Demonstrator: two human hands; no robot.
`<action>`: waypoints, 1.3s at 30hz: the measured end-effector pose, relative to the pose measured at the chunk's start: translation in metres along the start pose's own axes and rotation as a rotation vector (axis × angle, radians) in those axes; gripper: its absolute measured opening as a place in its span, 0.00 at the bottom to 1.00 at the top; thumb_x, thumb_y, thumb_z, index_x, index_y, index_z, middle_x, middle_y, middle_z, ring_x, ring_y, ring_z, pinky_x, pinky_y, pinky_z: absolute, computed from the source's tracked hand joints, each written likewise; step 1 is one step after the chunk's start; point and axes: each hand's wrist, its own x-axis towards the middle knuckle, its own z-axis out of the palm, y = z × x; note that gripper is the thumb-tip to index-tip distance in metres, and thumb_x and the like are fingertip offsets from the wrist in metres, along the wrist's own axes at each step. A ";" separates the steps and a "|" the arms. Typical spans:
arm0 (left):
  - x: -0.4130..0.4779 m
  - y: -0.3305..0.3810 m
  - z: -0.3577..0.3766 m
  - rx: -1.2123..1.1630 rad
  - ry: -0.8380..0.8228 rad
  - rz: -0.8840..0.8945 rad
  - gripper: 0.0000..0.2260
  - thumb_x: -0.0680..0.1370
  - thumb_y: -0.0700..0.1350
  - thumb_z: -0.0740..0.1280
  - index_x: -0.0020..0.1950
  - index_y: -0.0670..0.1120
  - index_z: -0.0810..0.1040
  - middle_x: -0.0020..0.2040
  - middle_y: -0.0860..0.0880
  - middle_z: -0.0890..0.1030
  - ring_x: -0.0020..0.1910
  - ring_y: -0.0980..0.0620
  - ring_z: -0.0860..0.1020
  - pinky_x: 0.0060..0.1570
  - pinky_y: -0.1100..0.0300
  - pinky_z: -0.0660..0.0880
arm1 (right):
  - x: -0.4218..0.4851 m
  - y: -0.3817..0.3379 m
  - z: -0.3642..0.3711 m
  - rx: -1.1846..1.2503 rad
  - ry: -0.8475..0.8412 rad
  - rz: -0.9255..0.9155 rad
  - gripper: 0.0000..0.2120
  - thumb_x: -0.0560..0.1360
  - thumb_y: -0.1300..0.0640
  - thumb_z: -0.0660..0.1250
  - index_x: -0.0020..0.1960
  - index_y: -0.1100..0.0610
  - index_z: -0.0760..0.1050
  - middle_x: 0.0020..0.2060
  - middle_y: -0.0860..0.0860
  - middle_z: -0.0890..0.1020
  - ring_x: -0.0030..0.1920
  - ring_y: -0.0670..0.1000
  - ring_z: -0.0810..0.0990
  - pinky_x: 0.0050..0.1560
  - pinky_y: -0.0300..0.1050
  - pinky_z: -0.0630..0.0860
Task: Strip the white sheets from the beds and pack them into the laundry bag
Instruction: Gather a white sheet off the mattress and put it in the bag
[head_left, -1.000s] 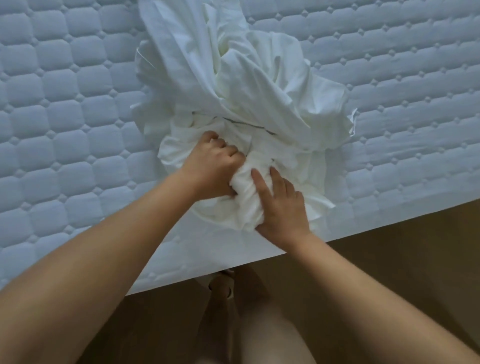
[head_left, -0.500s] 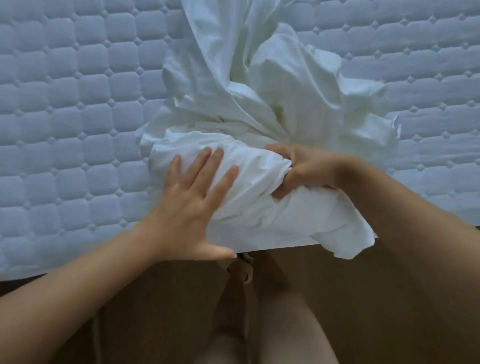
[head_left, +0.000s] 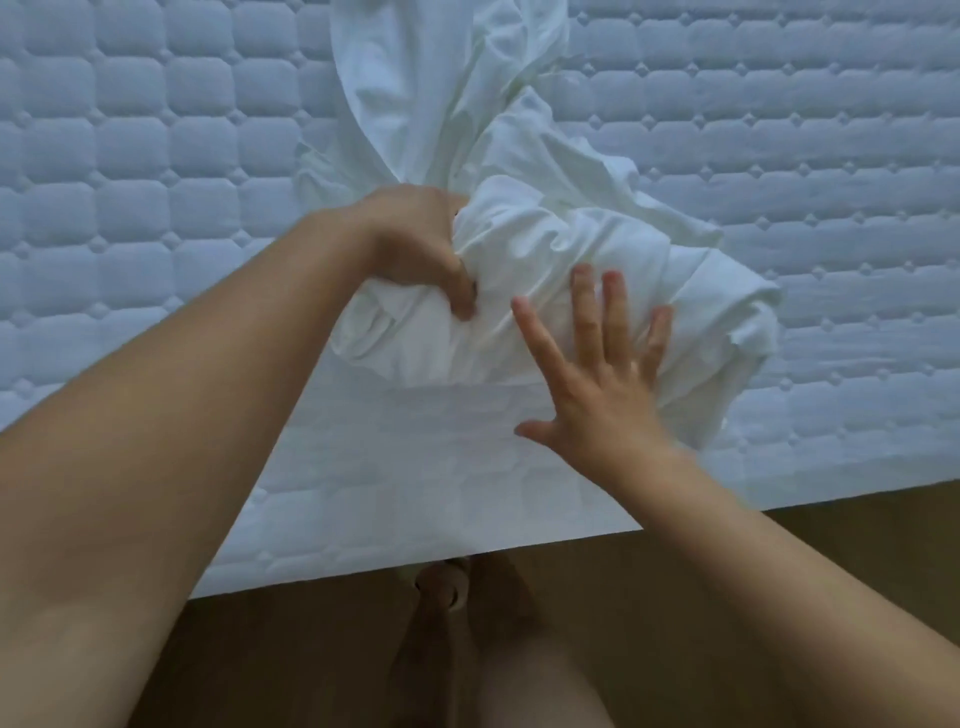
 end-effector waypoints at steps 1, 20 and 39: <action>0.004 -0.002 -0.003 -0.022 -0.013 -0.016 0.37 0.55 0.58 0.79 0.62 0.56 0.73 0.57 0.50 0.80 0.55 0.45 0.77 0.55 0.52 0.74 | 0.018 0.002 0.003 0.014 -0.007 0.010 0.62 0.52 0.40 0.81 0.76 0.44 0.47 0.75 0.54 0.47 0.75 0.59 0.46 0.62 0.75 0.41; 0.067 -0.045 -0.034 0.202 0.144 -0.082 0.59 0.51 0.70 0.76 0.76 0.61 0.52 0.77 0.53 0.57 0.75 0.47 0.56 0.71 0.44 0.60 | 0.173 0.046 -0.022 0.205 -0.104 0.102 0.58 0.60 0.32 0.73 0.76 0.39 0.38 0.77 0.55 0.40 0.75 0.57 0.35 0.69 0.70 0.38; 0.112 -0.026 -0.046 0.483 0.126 -0.136 0.60 0.58 0.77 0.64 0.76 0.56 0.32 0.76 0.41 0.33 0.75 0.35 0.37 0.69 0.33 0.45 | 0.315 0.091 0.004 0.161 -0.501 -0.011 0.61 0.54 0.38 0.79 0.76 0.41 0.46 0.76 0.43 0.56 0.76 0.50 0.51 0.71 0.70 0.43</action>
